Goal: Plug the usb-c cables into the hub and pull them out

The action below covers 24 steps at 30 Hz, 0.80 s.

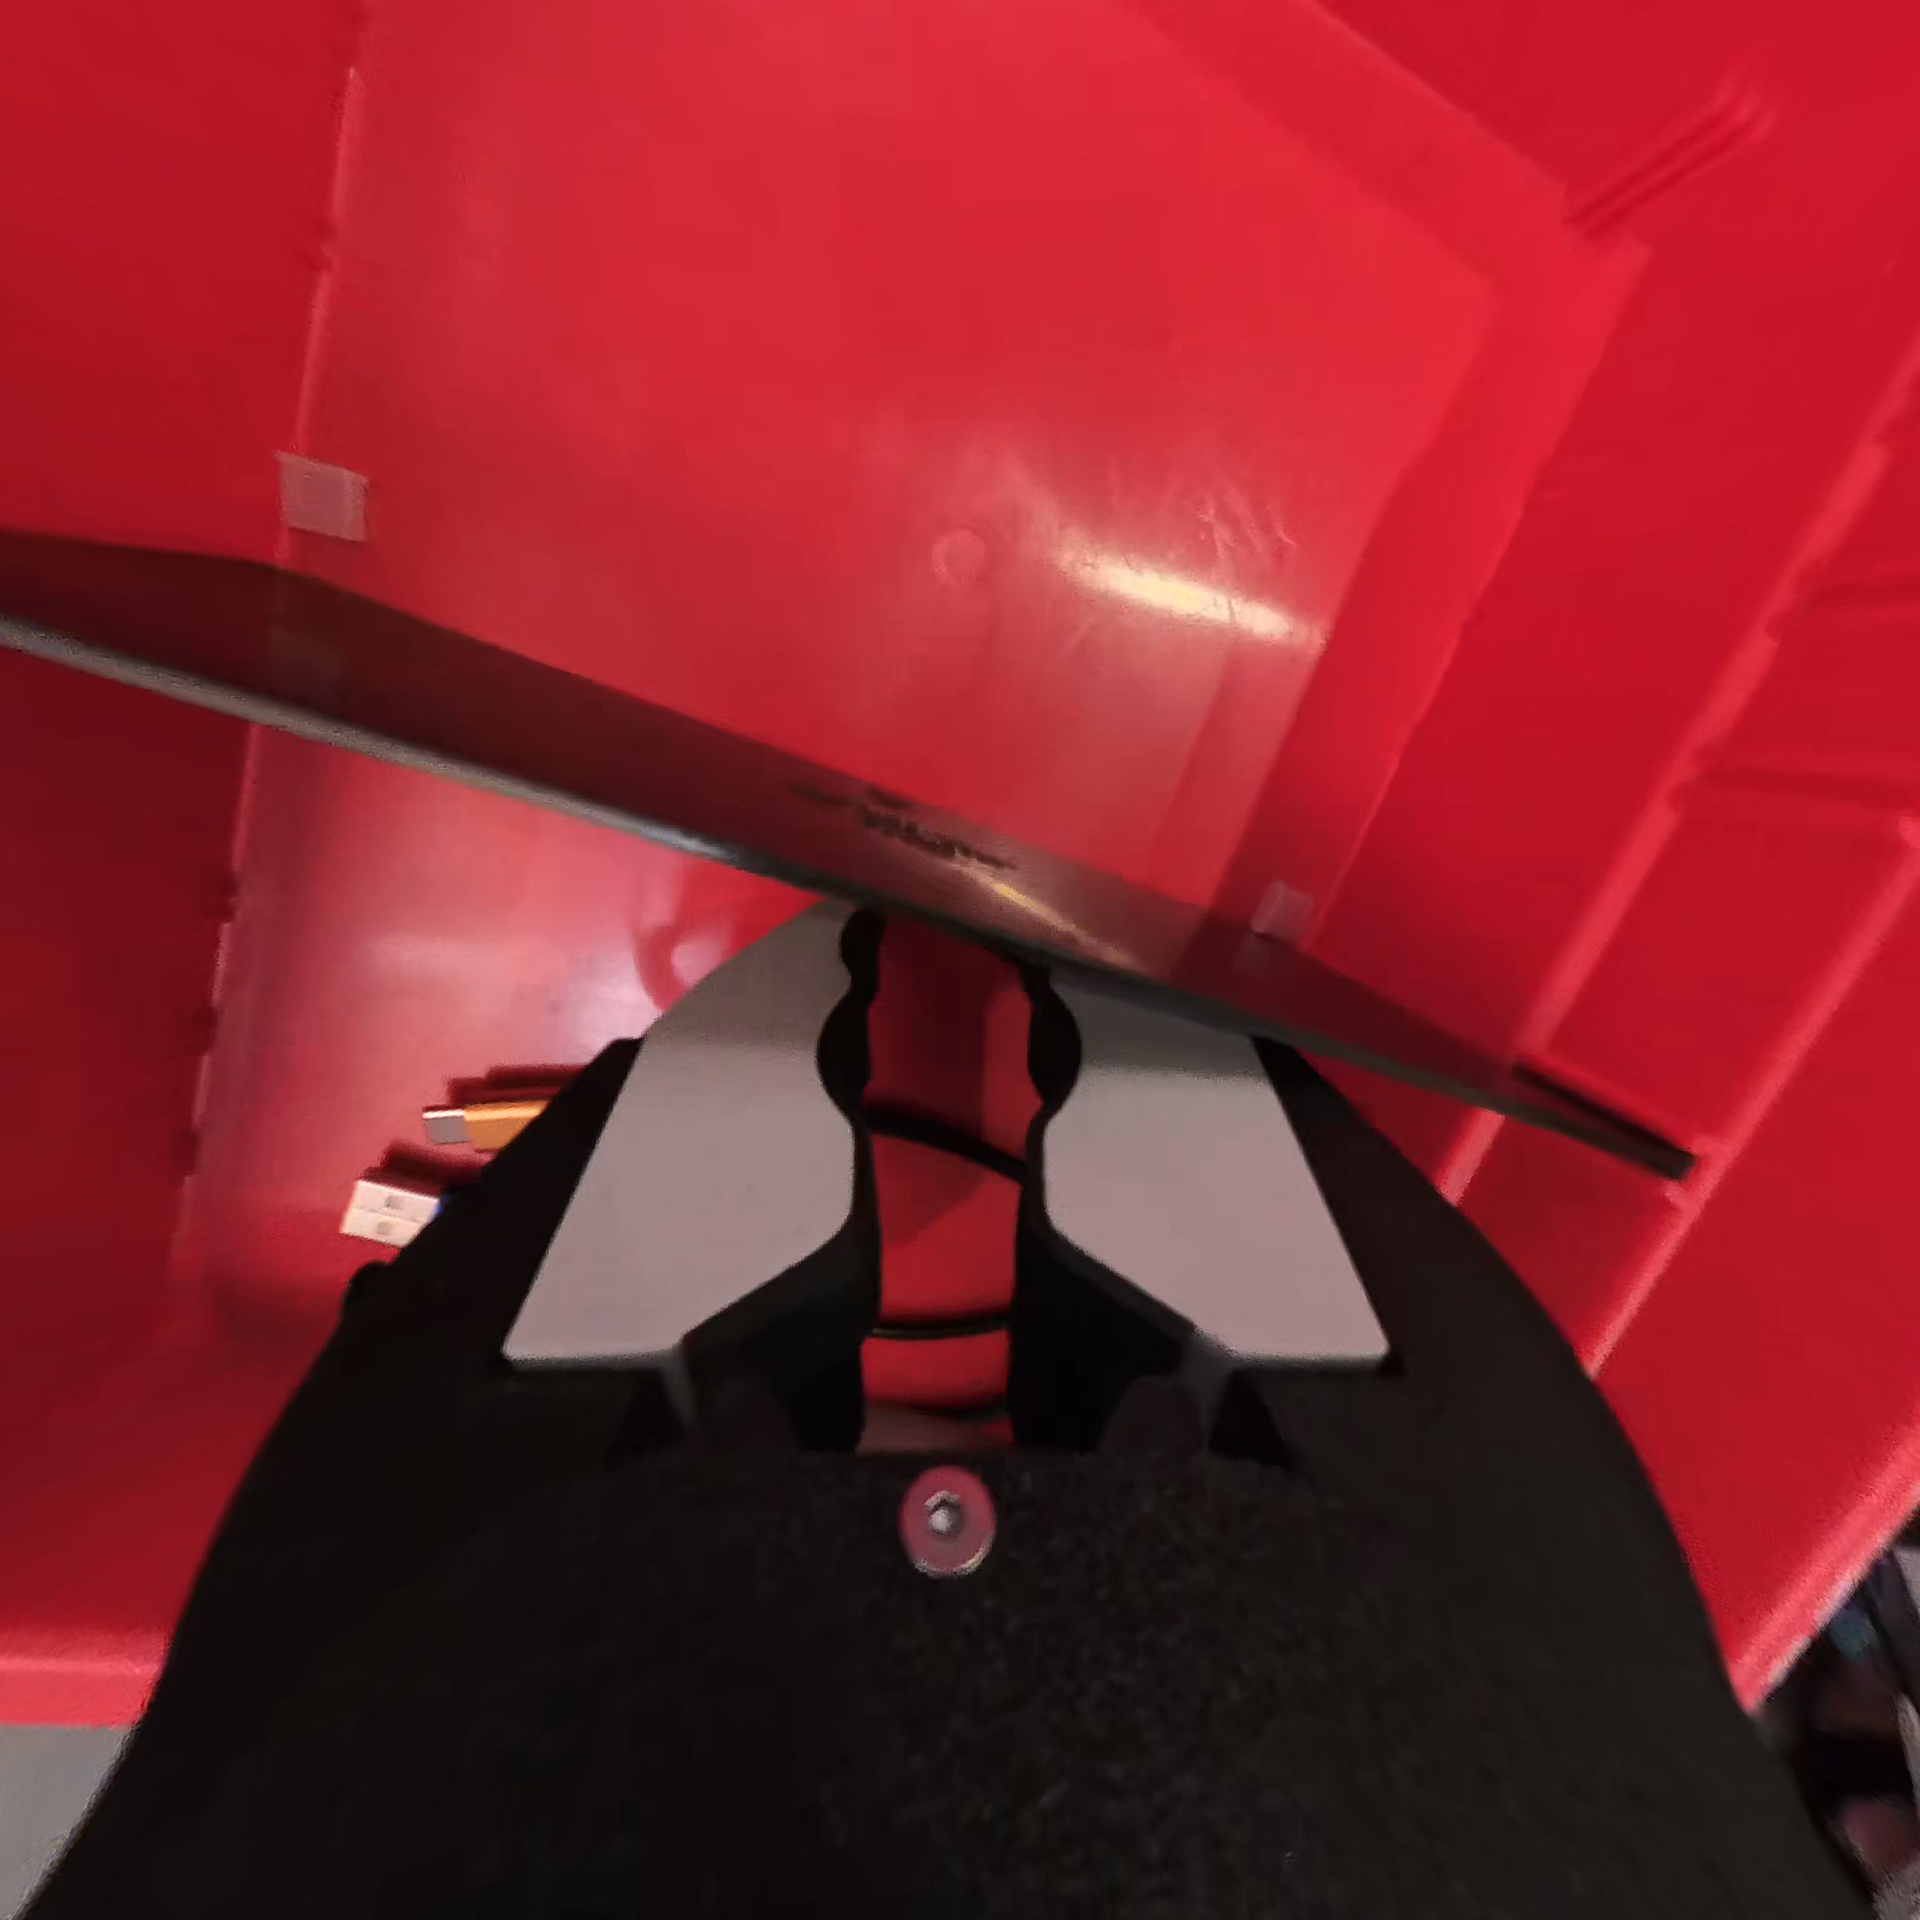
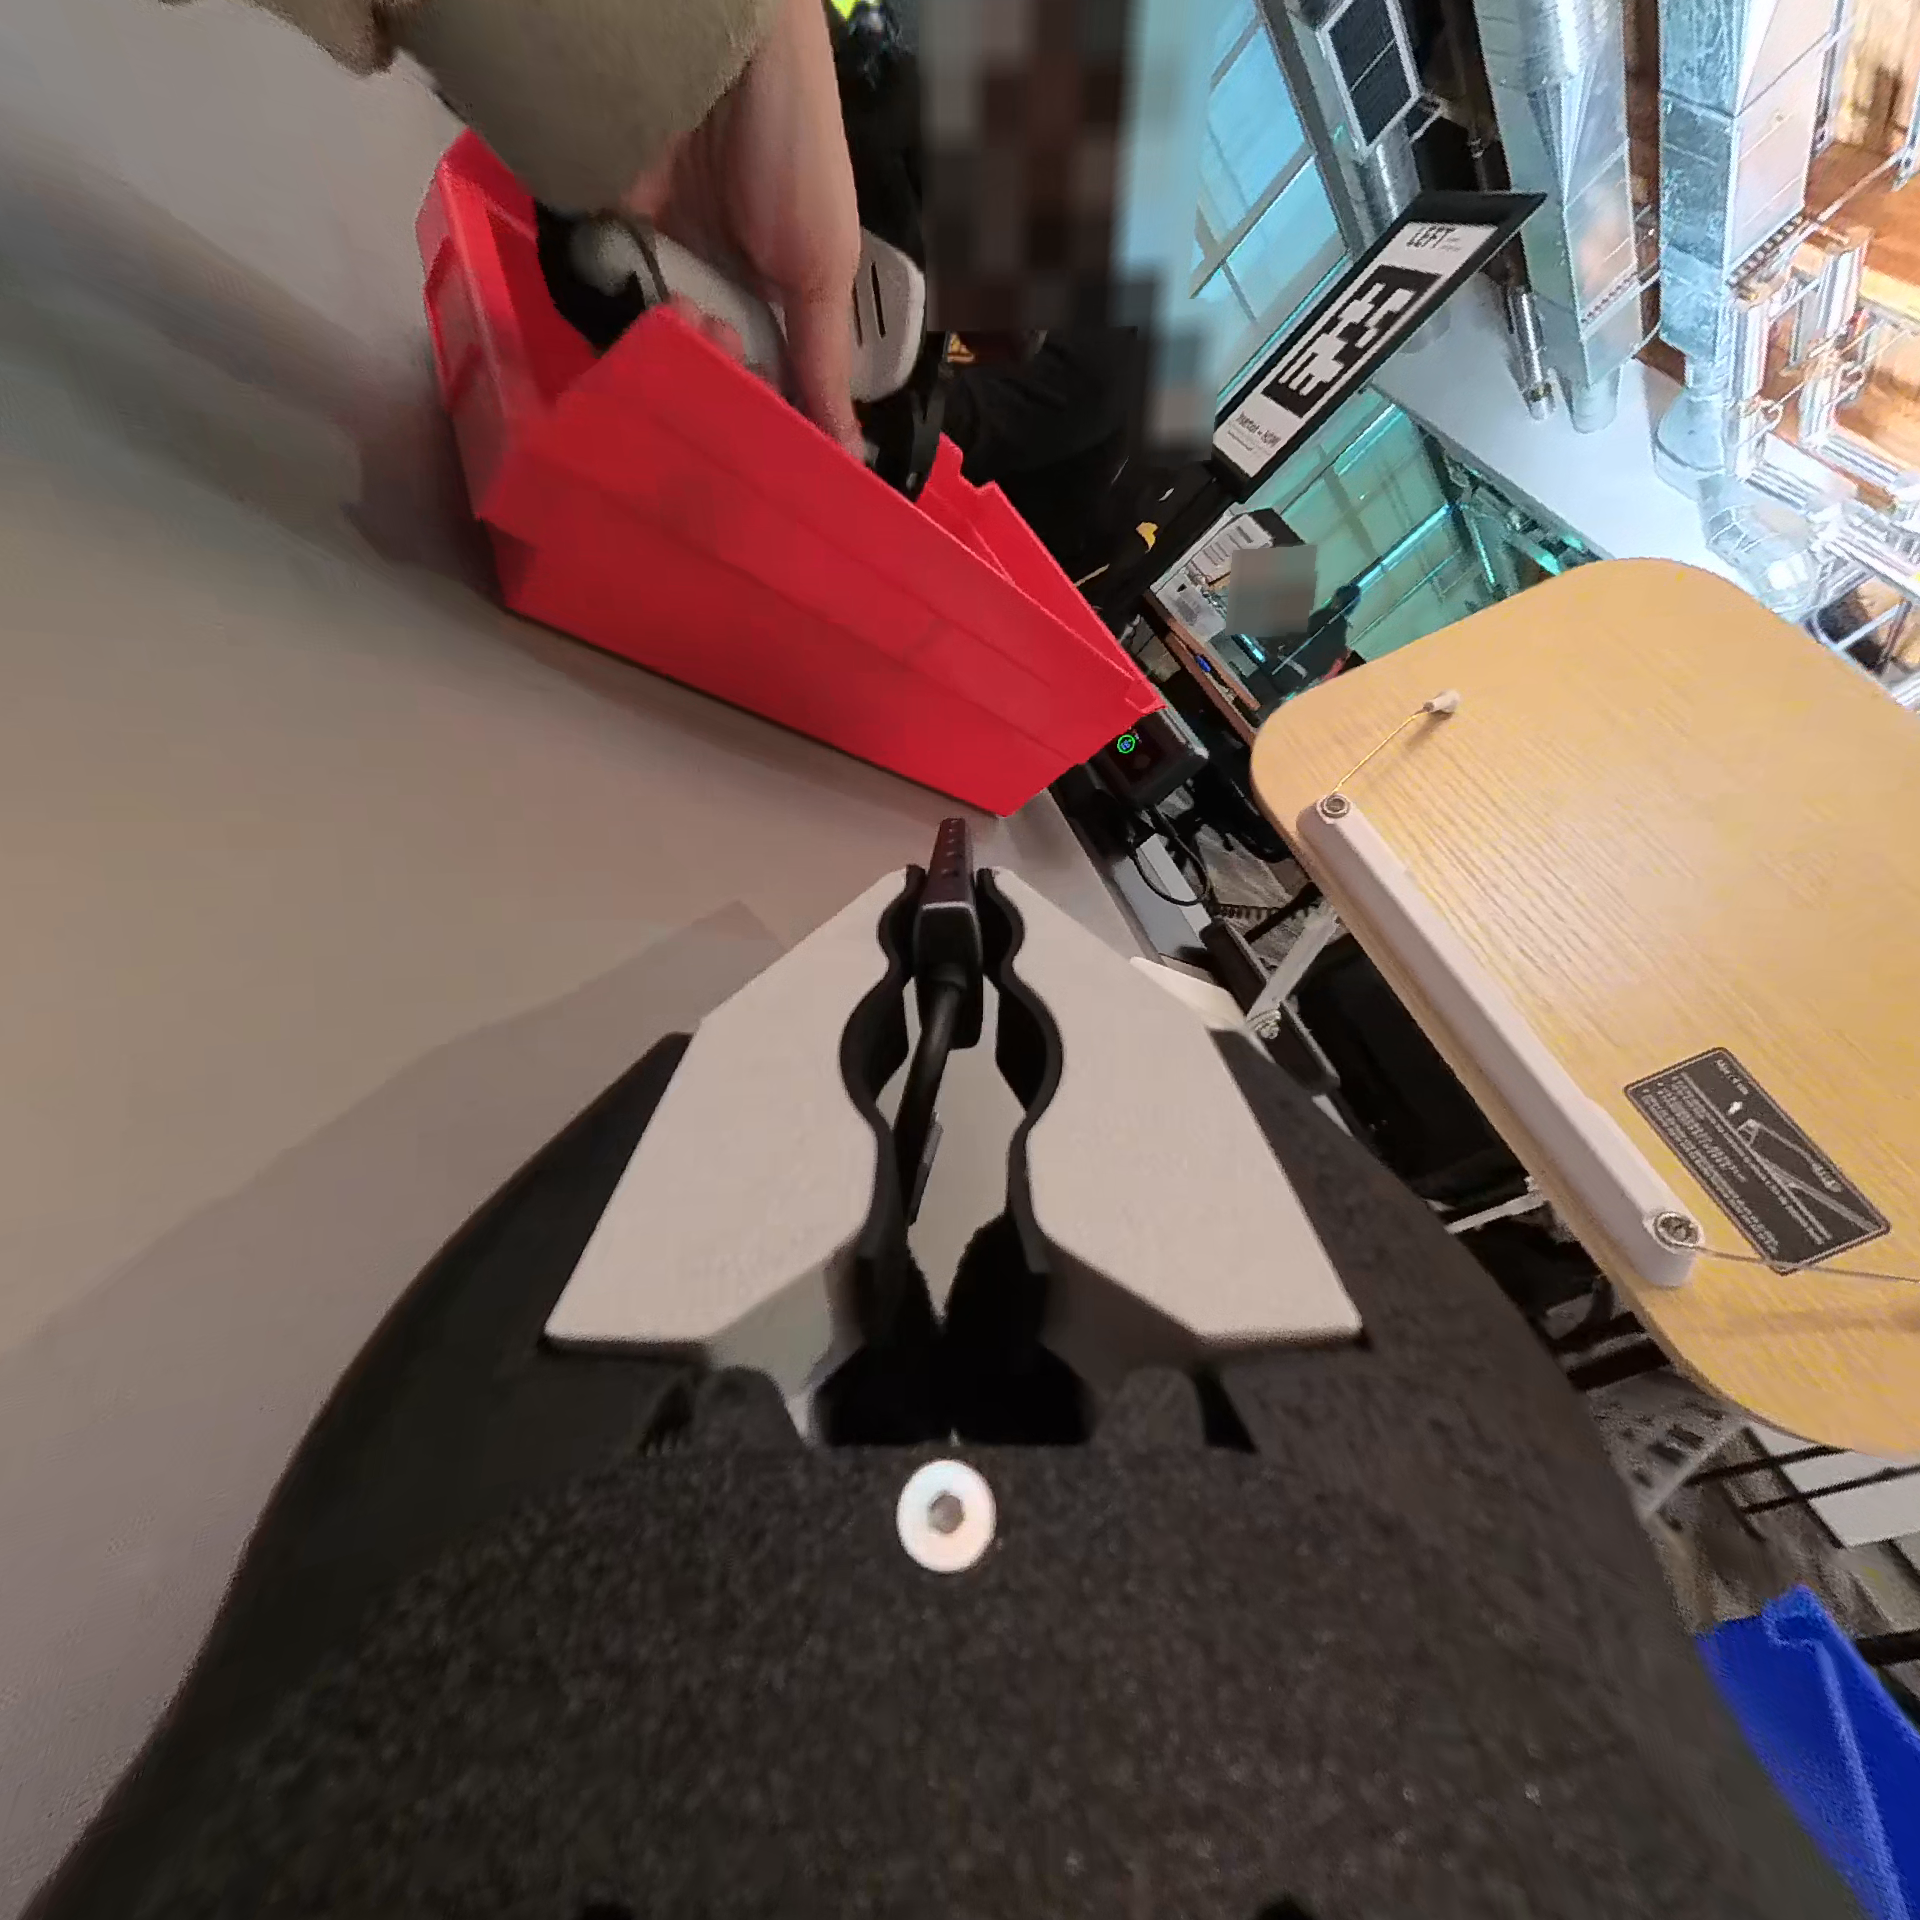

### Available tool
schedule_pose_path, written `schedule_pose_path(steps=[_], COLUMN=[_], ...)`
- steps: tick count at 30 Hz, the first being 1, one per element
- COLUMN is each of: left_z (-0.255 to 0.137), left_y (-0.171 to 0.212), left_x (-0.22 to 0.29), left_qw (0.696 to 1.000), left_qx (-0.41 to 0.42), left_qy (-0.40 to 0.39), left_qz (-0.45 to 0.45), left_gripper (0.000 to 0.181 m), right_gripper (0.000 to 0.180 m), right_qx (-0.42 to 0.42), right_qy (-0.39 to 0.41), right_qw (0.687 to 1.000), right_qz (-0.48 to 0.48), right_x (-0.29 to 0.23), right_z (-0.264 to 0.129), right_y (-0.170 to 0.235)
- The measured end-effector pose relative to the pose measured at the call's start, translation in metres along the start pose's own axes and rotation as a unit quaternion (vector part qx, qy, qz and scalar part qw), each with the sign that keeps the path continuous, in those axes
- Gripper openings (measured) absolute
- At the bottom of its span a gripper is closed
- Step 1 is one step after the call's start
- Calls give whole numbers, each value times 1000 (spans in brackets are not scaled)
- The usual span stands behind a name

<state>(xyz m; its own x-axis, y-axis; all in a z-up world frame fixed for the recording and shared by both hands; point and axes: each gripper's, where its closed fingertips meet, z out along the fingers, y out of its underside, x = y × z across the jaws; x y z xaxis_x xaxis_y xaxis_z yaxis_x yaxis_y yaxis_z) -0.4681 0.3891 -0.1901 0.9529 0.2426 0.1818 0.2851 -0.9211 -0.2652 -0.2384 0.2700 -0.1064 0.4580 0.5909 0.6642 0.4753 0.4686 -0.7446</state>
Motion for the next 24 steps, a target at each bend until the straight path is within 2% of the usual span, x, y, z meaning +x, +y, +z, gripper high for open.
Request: schedule_pose_path(steps=[4, 13, 20, 22, 24], left_z=[3, -4, -22, -19, -15], left_y=[-9, -3, 2, 3, 2], left_x=[-8, -8, -8, -4, -1], left_qw=[1000, 996, 986, 985, 988], left_qx=[19, 38, 59, 39, 29], left_qy=[-19, 78, 145, 142, 117], left_qz=[-6, -20, -56, -88, -101], left_gripper=[12, 0, 0, 27, 33], right_gripper=[9, 9, 9, 9, 9], right_qx=[6, 2, -2, -5, -8], right_qy=[-4, -24, -30, -34, -37], right_qw=[1000, 1000, 1000, 999, 999], right_qz=[19, -6, -4, -7, -9], right_x=[2, -10, -13, -15, -17], right_z=[-3, -2, -1, 0, 1], right_y=[-2, -5, -3, -2, -1])
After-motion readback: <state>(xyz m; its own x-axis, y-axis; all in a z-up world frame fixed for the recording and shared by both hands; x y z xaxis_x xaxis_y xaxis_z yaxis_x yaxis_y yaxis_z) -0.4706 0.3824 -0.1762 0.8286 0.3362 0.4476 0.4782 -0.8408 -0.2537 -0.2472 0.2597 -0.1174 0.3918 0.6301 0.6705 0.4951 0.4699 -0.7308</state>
